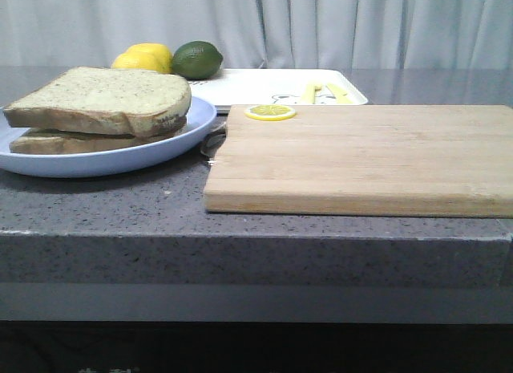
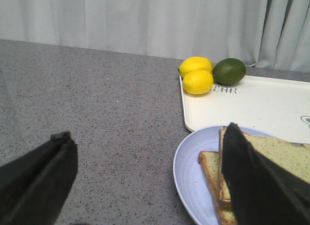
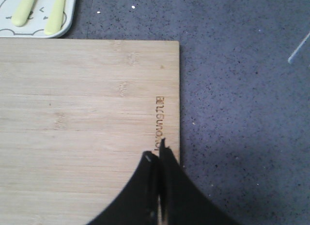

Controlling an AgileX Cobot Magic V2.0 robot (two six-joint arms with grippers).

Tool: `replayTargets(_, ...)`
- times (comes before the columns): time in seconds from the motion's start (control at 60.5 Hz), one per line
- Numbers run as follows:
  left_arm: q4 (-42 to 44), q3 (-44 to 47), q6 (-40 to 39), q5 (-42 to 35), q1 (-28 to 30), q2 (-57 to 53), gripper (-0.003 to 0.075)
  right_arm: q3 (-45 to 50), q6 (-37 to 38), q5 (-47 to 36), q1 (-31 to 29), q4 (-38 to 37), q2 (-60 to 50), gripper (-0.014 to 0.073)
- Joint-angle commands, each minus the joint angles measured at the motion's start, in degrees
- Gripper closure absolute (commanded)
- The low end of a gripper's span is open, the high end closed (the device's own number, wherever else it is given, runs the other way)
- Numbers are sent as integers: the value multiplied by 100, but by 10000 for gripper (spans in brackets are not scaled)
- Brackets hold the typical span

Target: Place bread and move sandwich to tray

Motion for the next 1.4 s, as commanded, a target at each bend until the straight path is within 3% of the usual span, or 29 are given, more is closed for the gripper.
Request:
replayTargets(0.0, -32, -170, -43, -475, -38, 38, 135, 820, -266, -1169, 14, -21, -747, 679)
replayTargets(0.215, -32, -170, -43, -475, -38, 38, 135, 2592, -576, -2454, 14, -21, -2609, 679)
replayTargets(0.462, -32, -170, -43, -542, -38, 38, 135, 3375, -576, -2995, 14, -21, -3948, 679)
replayTargets(0.677, -80, -372, -43, 2, -38, 341, 135, 3384, -576, -3086, 14, -21, -3991, 679)
replayTargets(1.024, -203, -2221, -43, 2215, -38, 2985, 135, 3384, -576, -3115, 14, -21, -3991, 679)
replayTargets(1.387, -409, -3333, 191, 2395, -333, 4916, 135, 3384, -576, -3126, 14, -21, -3991, 679)
